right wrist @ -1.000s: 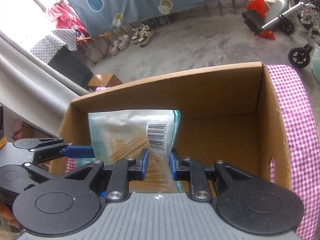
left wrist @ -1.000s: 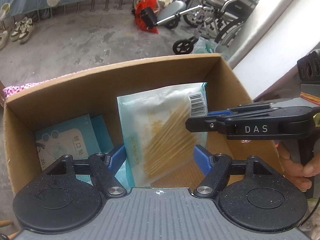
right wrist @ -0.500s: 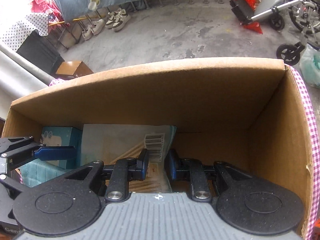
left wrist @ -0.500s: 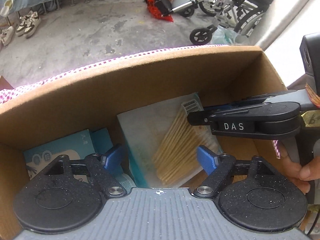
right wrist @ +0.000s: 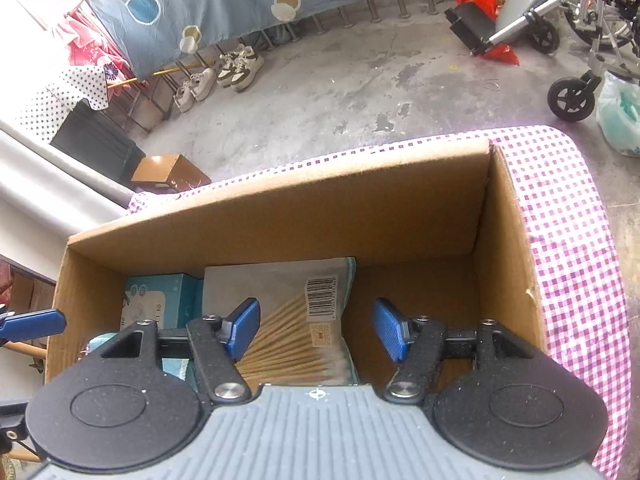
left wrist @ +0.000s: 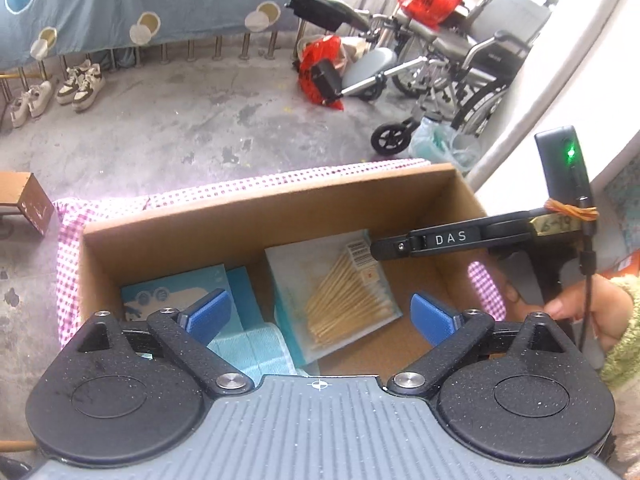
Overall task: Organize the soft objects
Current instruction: 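Move the right gripper out of the box to the blue mask pack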
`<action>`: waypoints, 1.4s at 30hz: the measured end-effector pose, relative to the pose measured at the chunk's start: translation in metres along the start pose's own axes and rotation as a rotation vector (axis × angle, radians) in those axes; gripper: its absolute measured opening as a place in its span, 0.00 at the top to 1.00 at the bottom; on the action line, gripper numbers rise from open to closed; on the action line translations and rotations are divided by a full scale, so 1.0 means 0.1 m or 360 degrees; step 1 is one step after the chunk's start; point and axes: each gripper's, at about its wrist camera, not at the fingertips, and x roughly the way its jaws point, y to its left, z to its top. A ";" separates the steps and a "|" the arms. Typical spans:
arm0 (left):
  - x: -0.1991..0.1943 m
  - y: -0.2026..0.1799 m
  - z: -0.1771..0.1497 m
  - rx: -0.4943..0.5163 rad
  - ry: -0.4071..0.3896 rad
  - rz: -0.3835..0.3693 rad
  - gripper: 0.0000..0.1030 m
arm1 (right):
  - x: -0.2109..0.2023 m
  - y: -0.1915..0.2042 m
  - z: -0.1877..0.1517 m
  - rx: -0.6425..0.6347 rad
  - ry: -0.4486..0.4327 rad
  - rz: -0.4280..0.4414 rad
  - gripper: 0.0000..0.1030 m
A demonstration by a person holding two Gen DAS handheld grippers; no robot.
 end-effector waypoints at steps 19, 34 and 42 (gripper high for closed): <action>-1.80 0.25 -1.60 -0.0158 -0.0474 0.0001 0.01 | -1.96 0.49 -0.92 -0.0179 -0.0492 0.0415 0.15; -0.88 0.58 -2.54 -0.0075 -0.0312 0.0043 0.13 | -1.30 0.96 -2.96 -0.0089 -0.0158 0.0592 0.21; -0.38 0.72 -2.54 0.0011 -0.0106 -0.0027 0.20 | -0.54 1.14 -3.55 -0.0196 0.0093 0.0292 0.38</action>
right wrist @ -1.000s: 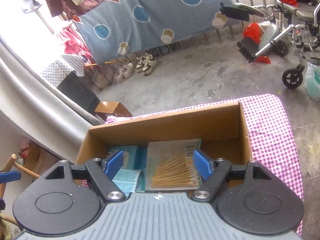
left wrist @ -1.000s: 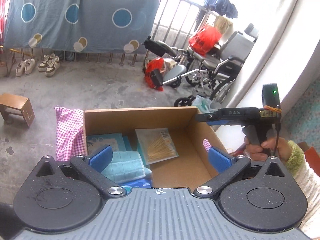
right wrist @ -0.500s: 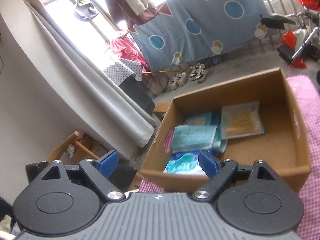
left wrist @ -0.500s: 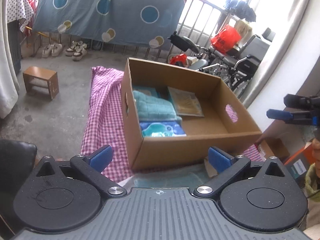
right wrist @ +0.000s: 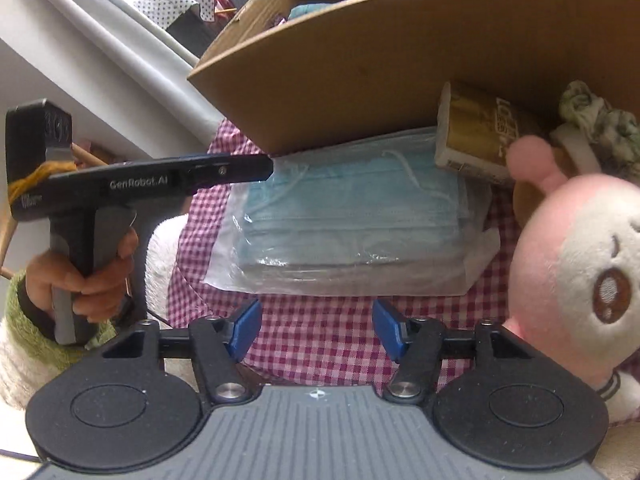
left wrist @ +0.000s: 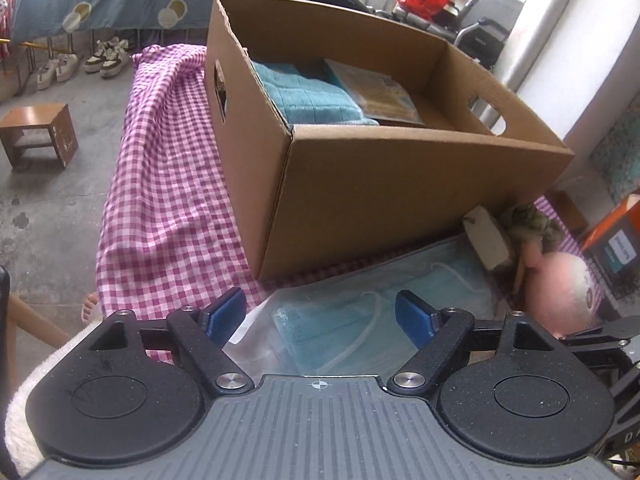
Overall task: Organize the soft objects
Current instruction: 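Move the right gripper out of the box to the blue mask pack, then grasp the blue face-mask pack with the right gripper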
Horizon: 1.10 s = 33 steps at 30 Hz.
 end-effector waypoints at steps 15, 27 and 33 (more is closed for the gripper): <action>0.13 -0.06 -0.04 -0.0019 0.0215 -0.0155 0.17 | 0.04 -0.24 -0.06 0.0199 -0.0053 0.0108 0.38; -0.18 -0.19 -0.60 -0.0121 0.0542 -0.0573 0.16 | -0.21 -0.65 -0.32 0.0551 -0.0148 0.0170 0.37; -0.27 -0.50 -0.83 0.0036 0.0683 -0.0667 0.12 | -0.32 -0.76 -0.43 0.0630 -0.0194 0.0163 0.37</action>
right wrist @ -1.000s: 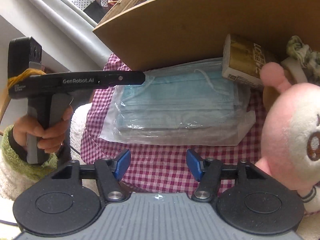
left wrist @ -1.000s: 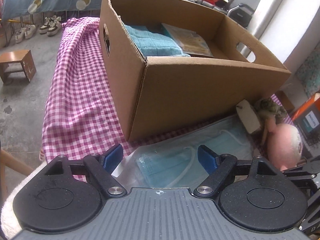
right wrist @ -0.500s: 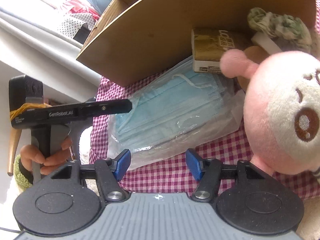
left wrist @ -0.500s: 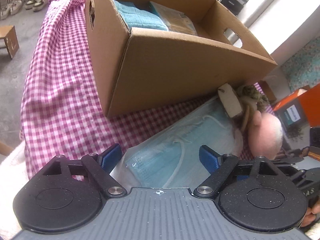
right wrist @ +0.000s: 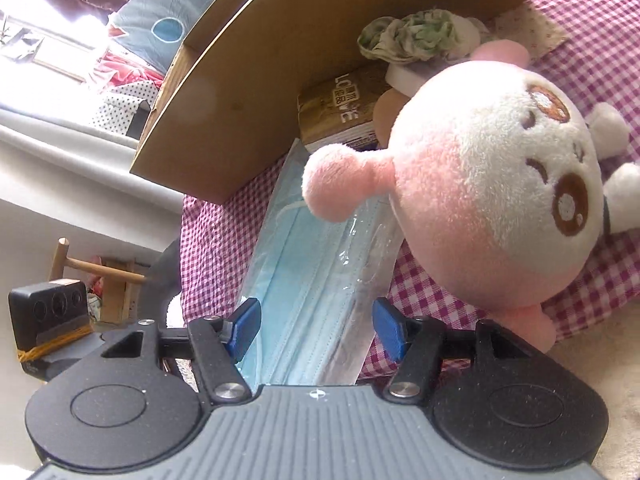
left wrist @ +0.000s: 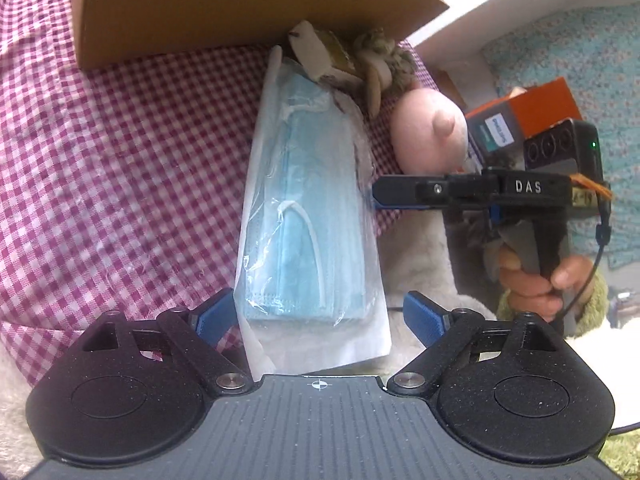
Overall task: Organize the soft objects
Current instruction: 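Grasp the blue face-mask pack with the right gripper, then lift the mask pack with the right gripper into the cardboard box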
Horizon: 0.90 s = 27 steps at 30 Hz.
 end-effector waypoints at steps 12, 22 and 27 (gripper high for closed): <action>0.26 -0.27 0.23 0.0072 -0.0103 0.0248 0.19 | -0.01 -0.09 -0.09 0.0113 -0.0027 0.0047 0.37; 0.30 -0.14 0.54 0.0006 -0.0126 0.0197 0.29 | 0.10 -0.14 -0.08 0.0219 -0.0042 0.0167 0.38; 0.19 -0.03 0.53 -0.0074 -0.0166 0.0202 0.44 | 0.16 -0.16 -0.07 0.0263 -0.0056 0.0232 0.46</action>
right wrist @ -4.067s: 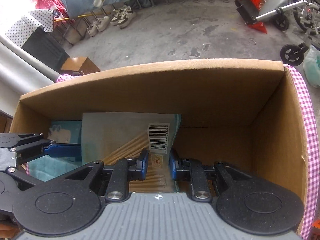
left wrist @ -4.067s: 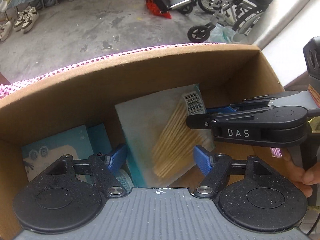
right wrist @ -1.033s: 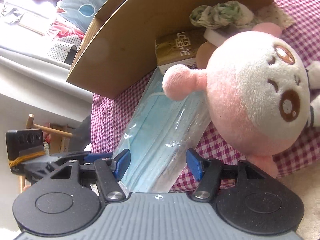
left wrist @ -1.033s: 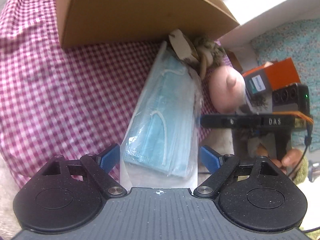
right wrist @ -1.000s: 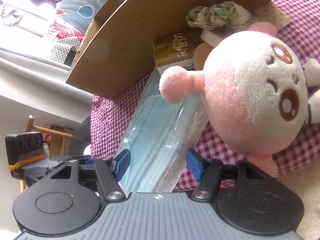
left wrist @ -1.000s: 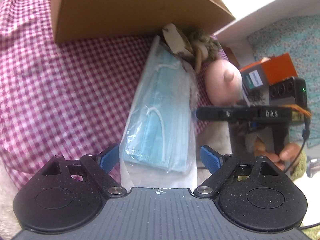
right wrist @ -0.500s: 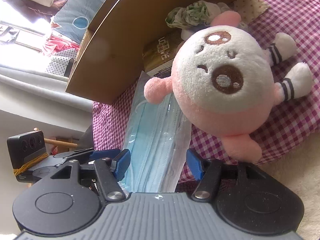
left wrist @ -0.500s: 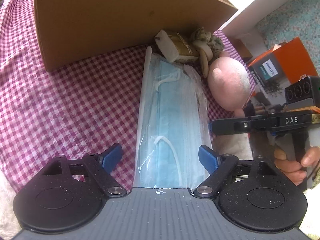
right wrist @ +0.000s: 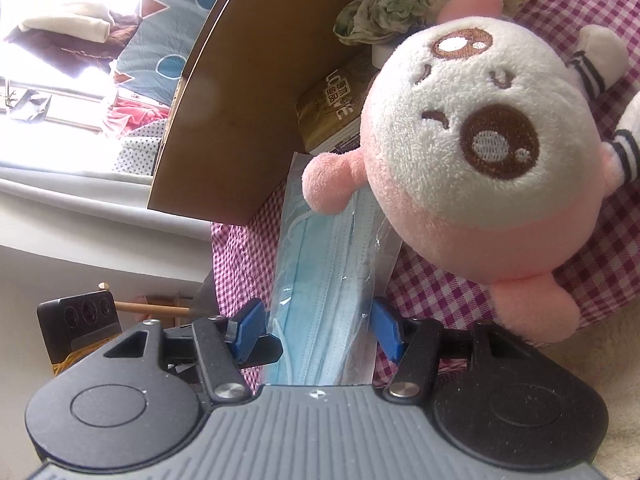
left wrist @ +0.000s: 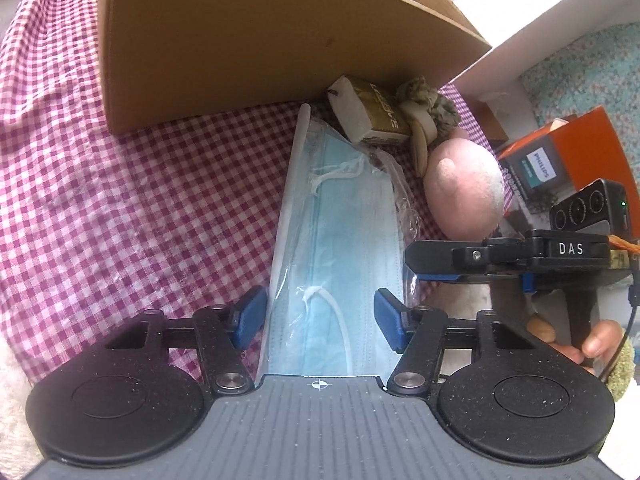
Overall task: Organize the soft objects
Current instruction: 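Lift the mask pack with the right gripper into the cardboard box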
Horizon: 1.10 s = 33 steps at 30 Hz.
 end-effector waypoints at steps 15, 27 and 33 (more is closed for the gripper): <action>-0.73 0.17 -0.42 -0.0105 -0.0231 -0.0017 0.49 | 0.03 0.41 -0.19 -0.0242 0.0023 0.0019 0.79; -1.53 -0.26 -0.57 -0.0042 -0.0651 0.0037 0.49 | -0.30 1.27 -0.26 -0.0756 -0.0023 0.0152 0.79; -1.81 -0.51 -0.41 0.0033 -0.0821 0.0077 0.49 | -0.55 1.68 -0.13 -0.1013 -0.0121 0.0238 0.80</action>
